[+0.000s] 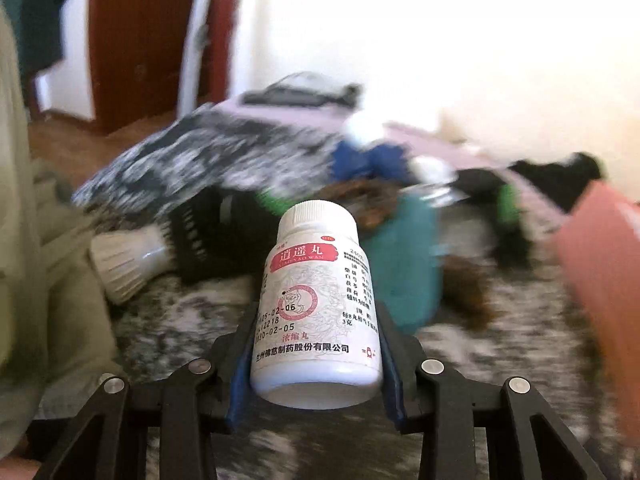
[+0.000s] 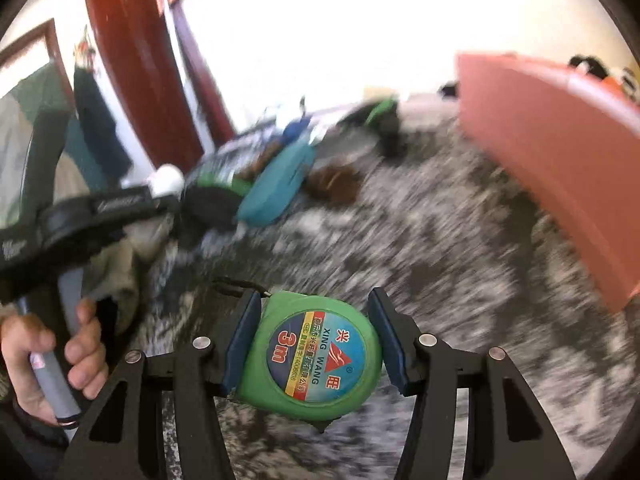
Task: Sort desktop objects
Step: 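Grasp the tape measure with the right tool while the left tool grasps the white pill bottle, then drop the tape measure and pill bottle into the pink box with both tools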
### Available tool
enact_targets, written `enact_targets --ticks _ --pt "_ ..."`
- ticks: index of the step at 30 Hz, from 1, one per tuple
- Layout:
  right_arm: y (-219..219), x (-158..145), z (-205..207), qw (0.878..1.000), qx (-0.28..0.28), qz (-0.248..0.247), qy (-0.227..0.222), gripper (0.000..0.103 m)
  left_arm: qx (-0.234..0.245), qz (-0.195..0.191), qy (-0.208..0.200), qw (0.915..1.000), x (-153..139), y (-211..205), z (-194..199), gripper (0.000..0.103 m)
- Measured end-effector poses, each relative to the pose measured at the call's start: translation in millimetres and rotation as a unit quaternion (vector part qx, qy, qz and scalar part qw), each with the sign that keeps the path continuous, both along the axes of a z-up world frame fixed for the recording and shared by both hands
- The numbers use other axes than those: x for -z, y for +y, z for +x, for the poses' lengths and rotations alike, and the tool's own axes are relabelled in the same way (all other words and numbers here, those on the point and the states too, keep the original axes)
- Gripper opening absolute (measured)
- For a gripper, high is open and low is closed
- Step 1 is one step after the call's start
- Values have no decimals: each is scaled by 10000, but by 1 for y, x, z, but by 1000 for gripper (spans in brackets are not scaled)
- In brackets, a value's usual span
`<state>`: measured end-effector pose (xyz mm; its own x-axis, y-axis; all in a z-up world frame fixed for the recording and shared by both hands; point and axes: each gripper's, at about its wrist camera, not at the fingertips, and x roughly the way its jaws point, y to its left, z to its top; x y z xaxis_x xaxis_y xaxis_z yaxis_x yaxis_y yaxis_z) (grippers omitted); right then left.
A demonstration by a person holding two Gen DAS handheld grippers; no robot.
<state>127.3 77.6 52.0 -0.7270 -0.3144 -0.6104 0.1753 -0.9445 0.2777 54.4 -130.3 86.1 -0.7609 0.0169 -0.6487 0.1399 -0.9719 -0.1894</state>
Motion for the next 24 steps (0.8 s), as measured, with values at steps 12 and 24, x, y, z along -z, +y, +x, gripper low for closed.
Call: enact_targets --ticks 12,24 --pt "146 -106 20 9782 1825 460 880 58 2017 166 795 9761 -92 141 9 44" --pt "279 -101 -15 9161 3629 1663 363 99 3480 -570 781 9325 -77 336 -53 79"
